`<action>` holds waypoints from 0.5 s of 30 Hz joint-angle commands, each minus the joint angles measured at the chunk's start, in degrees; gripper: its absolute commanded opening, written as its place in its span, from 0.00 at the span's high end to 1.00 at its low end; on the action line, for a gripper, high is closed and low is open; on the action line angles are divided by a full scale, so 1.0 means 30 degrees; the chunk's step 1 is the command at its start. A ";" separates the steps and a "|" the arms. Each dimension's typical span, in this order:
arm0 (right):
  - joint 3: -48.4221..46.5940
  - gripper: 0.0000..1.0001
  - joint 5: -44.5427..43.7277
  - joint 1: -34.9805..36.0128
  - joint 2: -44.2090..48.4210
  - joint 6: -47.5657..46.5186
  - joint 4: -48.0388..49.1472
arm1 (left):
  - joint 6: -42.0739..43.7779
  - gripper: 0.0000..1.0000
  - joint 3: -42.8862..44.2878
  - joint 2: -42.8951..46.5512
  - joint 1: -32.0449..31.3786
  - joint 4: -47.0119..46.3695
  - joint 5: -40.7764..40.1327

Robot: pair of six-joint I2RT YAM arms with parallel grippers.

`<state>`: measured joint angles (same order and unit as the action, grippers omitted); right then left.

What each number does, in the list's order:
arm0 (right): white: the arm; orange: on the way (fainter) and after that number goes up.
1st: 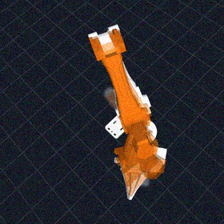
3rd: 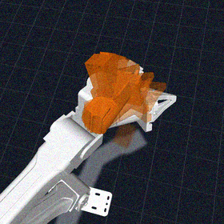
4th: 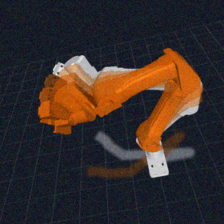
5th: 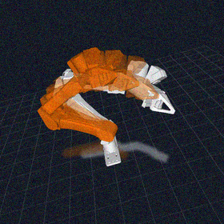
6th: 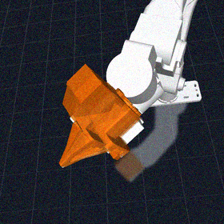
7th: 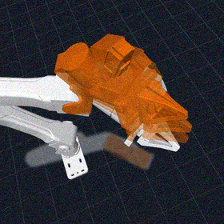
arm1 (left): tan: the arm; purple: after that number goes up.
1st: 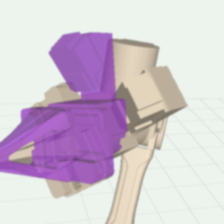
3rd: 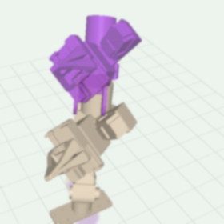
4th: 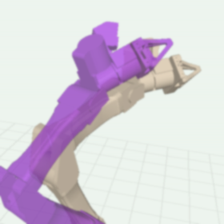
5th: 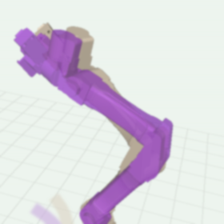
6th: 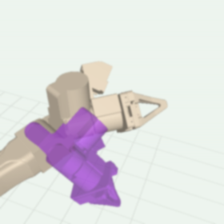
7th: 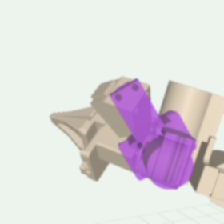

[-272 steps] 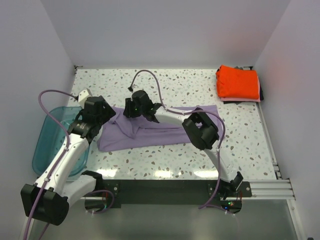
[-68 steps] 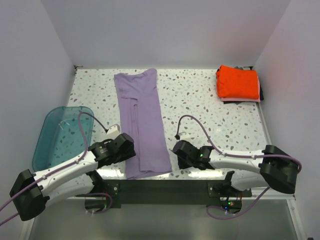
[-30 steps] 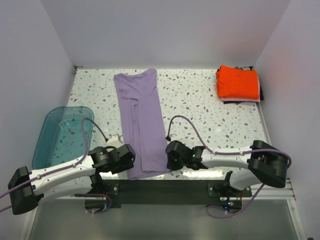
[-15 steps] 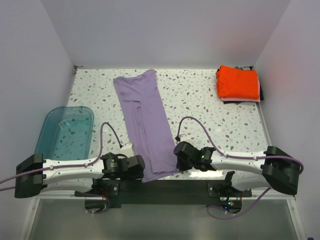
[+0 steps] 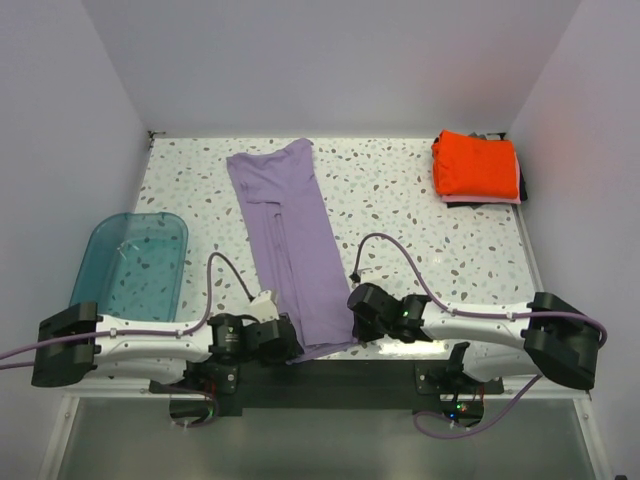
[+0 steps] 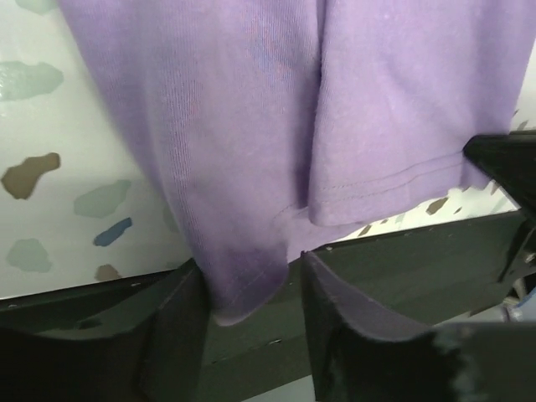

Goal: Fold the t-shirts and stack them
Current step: Fold the tshirt

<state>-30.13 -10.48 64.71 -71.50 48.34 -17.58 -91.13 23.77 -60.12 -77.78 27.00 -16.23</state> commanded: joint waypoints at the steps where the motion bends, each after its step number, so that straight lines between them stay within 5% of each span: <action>1: 0.0287 1.00 0.0329 0.0023 0.0046 -0.0057 -0.0057 | -0.1084 0.53 -0.1038 -0.1053 -0.0236 0.0517 0.0575; 5: 0.0054 1.00 0.0504 0.0023 0.0366 -0.0232 -0.0203 | -0.1642 0.68 -0.0892 -0.0852 -0.0295 0.1426 0.0400; 10: -0.0239 1.00 -0.0019 0.1191 0.1275 -0.0205 -0.0786 | -0.1907 1.00 0.0014 -0.0088 -0.0762 0.3563 -0.0215; 15: 0.0022 1.00 -0.1865 0.4501 0.2446 0.1463 -0.1375 | -0.3456 1.00 0.1827 -0.1374 -0.3483 0.6311 -0.0712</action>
<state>-30.13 -12.23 74.22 -66.59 49.39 -19.53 -97.69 25.91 -62.11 -83.00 34.41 -20.56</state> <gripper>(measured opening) 0.023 0.035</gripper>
